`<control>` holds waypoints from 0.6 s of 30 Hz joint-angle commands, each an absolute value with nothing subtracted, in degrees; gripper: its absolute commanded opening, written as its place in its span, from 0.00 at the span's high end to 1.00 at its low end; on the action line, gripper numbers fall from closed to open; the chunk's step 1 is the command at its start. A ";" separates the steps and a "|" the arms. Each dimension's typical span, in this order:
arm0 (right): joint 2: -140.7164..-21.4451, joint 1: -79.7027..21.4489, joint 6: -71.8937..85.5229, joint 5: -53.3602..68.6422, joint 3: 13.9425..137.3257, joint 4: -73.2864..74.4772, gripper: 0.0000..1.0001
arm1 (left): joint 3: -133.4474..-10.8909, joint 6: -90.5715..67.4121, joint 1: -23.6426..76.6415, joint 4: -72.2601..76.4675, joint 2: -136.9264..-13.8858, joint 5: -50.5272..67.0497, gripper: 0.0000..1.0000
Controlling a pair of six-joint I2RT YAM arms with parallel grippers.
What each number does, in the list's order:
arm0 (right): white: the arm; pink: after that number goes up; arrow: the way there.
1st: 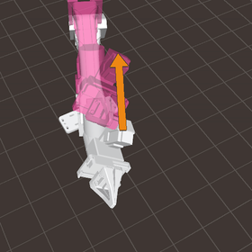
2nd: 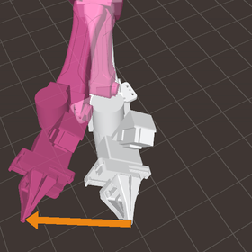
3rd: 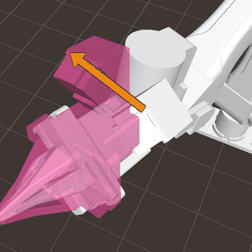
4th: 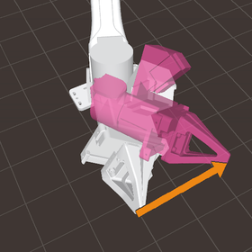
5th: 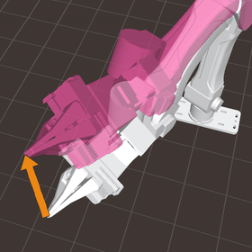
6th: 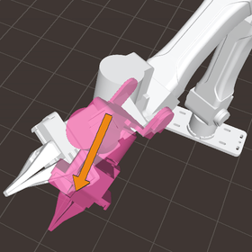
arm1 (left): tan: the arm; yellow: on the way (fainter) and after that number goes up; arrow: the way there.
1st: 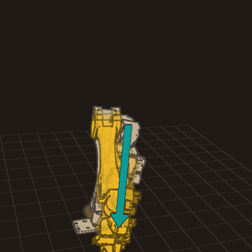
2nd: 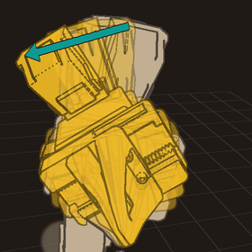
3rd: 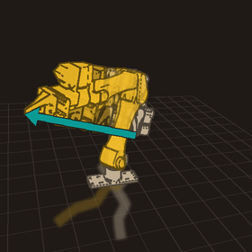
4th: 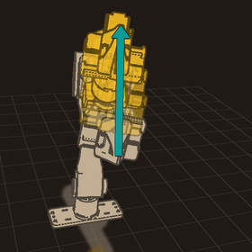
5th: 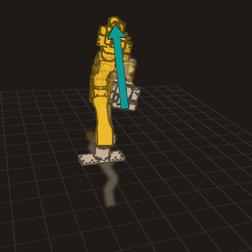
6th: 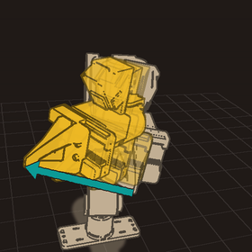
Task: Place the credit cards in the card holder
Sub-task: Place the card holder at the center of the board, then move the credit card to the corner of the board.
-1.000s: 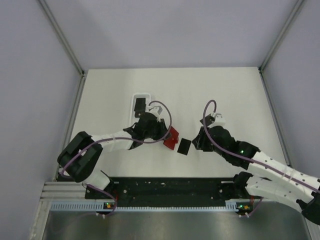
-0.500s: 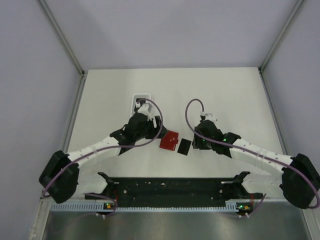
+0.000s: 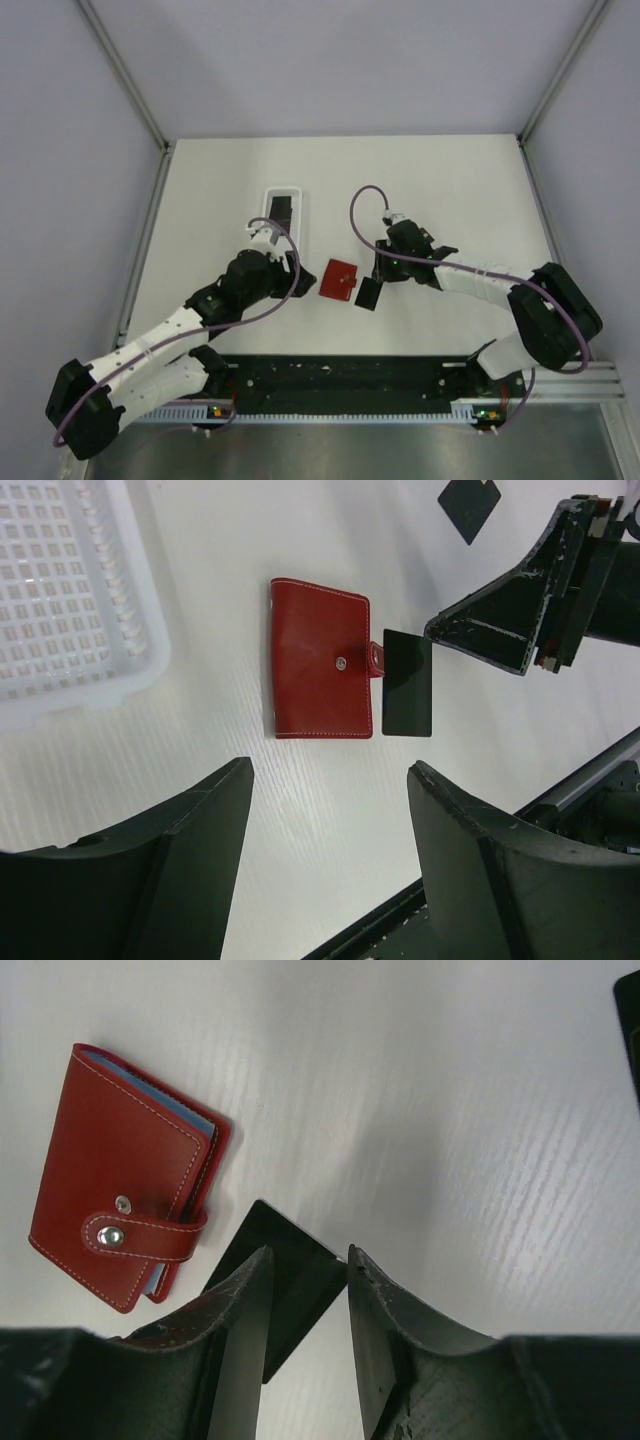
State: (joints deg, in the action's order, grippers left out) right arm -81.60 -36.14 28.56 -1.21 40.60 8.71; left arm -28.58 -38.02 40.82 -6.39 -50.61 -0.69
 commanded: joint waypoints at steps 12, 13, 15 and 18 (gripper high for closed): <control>-90.35 -35.16 26.72 9.05 41.84 2.11 0.66 | -25.93 -38.94 41.04 -7.12 -47.55 1.93 0.33; -90.26 -35.24 26.72 9.49 41.75 2.28 0.66 | -25.75 -38.85 41.04 -7.12 -47.46 2.19 0.34; -89.83 -35.51 26.98 9.75 41.31 2.90 0.67 | -25.14 -39.02 41.04 -6.95 -46.94 2.81 0.36; -88.86 -36.65 27.25 9.49 40.70 3.77 0.68 | -23.39 -39.55 41.31 -6.42 -45.97 3.60 0.38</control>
State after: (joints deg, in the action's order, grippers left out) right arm -89.30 -35.57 27.05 8.43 41.65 2.70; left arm -25.47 -38.94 40.93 -8.21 -47.83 1.85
